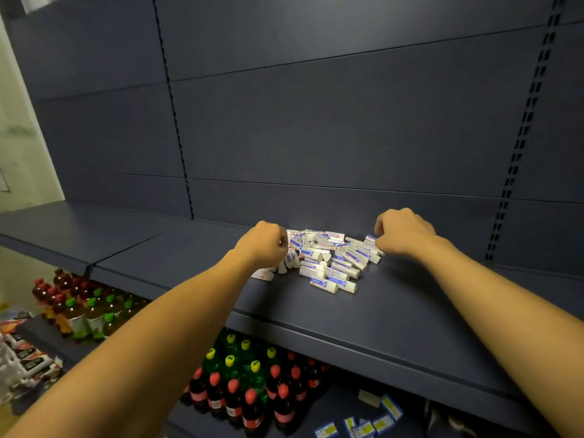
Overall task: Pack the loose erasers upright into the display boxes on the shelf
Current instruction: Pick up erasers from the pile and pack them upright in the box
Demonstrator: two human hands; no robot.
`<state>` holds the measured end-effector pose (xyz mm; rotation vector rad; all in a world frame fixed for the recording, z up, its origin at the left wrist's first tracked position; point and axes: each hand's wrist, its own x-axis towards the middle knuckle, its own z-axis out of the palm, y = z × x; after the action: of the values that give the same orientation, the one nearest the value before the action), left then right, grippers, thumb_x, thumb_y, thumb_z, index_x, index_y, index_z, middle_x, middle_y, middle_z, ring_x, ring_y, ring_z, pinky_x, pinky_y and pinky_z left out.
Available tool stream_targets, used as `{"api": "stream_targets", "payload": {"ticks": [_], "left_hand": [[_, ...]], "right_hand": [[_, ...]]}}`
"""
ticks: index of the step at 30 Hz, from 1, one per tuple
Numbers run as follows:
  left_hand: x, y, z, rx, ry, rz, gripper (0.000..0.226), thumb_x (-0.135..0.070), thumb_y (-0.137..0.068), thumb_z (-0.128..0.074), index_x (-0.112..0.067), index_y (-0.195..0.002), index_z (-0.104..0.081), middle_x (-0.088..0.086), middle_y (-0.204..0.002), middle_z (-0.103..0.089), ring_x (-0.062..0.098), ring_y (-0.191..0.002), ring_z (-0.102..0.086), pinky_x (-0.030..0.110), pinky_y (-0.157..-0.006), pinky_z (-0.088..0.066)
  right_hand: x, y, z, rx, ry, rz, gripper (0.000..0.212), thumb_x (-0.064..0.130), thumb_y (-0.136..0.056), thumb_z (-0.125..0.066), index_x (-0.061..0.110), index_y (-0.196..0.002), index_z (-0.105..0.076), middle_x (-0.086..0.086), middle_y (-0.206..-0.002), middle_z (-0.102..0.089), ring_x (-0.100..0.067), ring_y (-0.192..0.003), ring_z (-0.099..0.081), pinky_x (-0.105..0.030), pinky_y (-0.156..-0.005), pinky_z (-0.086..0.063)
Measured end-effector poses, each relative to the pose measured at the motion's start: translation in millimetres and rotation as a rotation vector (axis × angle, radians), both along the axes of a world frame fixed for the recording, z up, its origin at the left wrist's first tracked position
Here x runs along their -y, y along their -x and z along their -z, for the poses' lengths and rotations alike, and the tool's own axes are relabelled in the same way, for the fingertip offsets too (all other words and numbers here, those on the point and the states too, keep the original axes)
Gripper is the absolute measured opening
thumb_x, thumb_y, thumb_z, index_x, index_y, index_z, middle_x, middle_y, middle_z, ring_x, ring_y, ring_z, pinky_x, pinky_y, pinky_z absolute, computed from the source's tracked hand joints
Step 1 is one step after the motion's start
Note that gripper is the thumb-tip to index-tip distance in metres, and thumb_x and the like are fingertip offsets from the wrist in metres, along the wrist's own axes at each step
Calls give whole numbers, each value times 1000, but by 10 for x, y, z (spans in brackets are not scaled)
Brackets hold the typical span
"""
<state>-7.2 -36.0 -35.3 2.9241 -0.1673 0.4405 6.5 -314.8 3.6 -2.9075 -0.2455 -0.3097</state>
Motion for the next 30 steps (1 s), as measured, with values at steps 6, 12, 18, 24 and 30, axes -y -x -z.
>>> {"api": "stream_targets", "payload": {"ticks": [6,12,18,24,30], "left_hand": [[-106,-372,26,51,24,122,23,-13,-89,-54,-13,-104,-73,5,-101,-71,21,-85,-64,39,-77,-58],[-284,-618,108,121,60,210,22,-19,-92,-58,-18,-108,-72,0,-101,-68,13,-81,-58,28,-74,-50],[-481,-824,107,205,113,343,21,-16,-89,-58,-22,-104,-73,-8,-89,-64,3,-70,-53,27,-74,-48],[-709,-986,146,294,205,400,23,-11,-89,-58,-23,-102,-73,-10,-87,-63,2,-73,-56,19,-71,-44],[-837,-1079,258,337,371,386,25,-6,-85,-59,-23,-95,-74,-14,-80,-64,3,-72,-56,10,-70,-38]], "right_hand": [[-297,-329,120,33,-72,-44,29,20,-83,-63,28,-111,-66,0,-111,-66,-26,-96,-63,-32,-75,-51],[-559,-446,253,53,-125,-70,29,16,-82,-59,31,-105,-68,2,-106,-67,-25,-95,-63,-34,-77,-53],[-659,-597,417,71,-193,-149,29,13,-87,-58,34,-103,-69,11,-93,-70,-17,-90,-64,-39,-81,-56],[-641,-599,556,-62,-189,-237,38,4,-84,-67,38,-102,-73,22,-91,-70,6,-58,-54,-35,-67,-56],[-680,-598,573,-131,-88,-286,35,17,-86,-77,43,-109,-74,29,-97,-60,7,-73,-52,-10,-63,-34]]}}
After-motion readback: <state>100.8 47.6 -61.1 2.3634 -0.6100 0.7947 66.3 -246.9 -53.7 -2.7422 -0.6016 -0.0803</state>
